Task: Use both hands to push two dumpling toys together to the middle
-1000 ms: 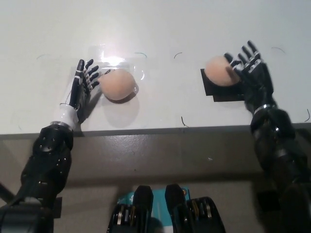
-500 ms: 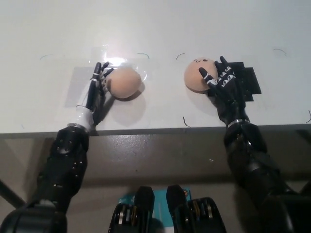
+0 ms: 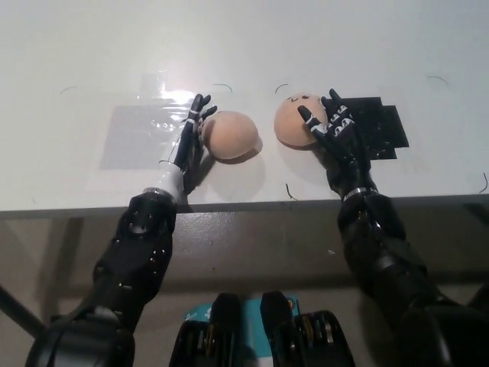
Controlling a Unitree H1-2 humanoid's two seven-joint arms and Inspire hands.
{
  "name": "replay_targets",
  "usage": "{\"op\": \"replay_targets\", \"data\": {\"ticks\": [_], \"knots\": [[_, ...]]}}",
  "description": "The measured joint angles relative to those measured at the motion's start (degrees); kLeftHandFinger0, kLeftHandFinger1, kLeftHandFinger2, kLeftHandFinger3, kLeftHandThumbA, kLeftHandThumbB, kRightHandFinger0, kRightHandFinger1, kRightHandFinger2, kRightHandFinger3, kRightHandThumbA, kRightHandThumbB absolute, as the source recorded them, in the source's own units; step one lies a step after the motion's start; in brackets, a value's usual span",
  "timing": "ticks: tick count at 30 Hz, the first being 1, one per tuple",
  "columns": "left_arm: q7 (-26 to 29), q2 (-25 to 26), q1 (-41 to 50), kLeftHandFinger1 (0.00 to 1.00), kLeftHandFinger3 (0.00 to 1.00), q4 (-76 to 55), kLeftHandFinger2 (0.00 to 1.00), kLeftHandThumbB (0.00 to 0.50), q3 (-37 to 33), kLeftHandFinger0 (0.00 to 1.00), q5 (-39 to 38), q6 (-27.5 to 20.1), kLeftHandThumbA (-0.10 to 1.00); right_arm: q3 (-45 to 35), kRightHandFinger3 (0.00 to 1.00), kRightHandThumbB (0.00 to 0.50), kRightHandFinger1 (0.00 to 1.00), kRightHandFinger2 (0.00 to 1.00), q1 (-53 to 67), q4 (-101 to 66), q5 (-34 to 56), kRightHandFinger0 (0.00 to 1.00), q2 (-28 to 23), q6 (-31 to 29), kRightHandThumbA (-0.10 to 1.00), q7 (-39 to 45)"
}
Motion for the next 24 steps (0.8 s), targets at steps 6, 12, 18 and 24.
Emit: {"op": "replay_targets", "data": {"ticks": [6,12,18,24], "knots": [[1.08,-1.05,-0.49,1.00,1.00,-0.05,1.00,0.381,-0.76,1.00,0.95,0.57,1.00,0.06,1.00,0.194,1.00,1.00,-0.55,0.40,-0.08,1.00,2.12,0.00,1.00,-0.11],[1.77,-1.35,-0.70,1.00,1.00,-0.16,1.00,0.388,-1.29,1.00,1.44,1.11,1.00,0.33,1.00,0.166,1.00,1.00,-0.67,0.41,-0.15,1.00,3.10,0.01,1.00,-0.12],[1.89,-1.31,-0.96,1.00,1.00,-0.08,1.00,0.388,-1.31,1.00,1.46,1.67,1.00,1.05,1.00,0.155,1.00,1.00,-0.78,0.40,-0.31,1.00,3.57,0.00,1.00,-0.83],[1.92,-1.13,-1.08,1.00,1.00,-0.02,1.00,0.397,-1.38,1.00,1.58,1.84,1.00,1.72,1.00,0.155,1.00,1.00,-0.85,0.32,-0.54,1.00,3.70,0.00,1.00,-1.60]]}}
